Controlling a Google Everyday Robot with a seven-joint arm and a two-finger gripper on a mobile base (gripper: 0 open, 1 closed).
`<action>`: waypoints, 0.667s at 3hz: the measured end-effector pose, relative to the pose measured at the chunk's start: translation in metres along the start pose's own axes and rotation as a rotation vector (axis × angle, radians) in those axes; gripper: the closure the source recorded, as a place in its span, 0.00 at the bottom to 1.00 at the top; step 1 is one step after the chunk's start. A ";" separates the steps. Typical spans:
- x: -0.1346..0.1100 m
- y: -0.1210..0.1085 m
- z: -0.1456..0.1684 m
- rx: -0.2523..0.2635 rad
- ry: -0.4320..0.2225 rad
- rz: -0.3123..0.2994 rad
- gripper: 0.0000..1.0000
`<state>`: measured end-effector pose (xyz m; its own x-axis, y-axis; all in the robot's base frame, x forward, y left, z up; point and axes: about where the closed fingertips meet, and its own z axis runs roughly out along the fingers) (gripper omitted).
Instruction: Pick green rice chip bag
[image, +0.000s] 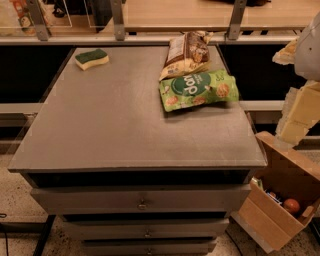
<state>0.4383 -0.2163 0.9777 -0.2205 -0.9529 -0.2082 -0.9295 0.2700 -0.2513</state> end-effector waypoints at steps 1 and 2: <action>0.000 0.000 0.000 0.000 0.000 0.000 0.00; -0.007 -0.008 0.001 0.021 0.000 -0.022 0.00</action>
Offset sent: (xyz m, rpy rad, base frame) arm 0.0208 0.0086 -0.0008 -0.0262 -0.0317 0.0398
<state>0.4472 -0.2120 0.9798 -0.1997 -0.9587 -0.2024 -0.9276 0.2516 -0.2761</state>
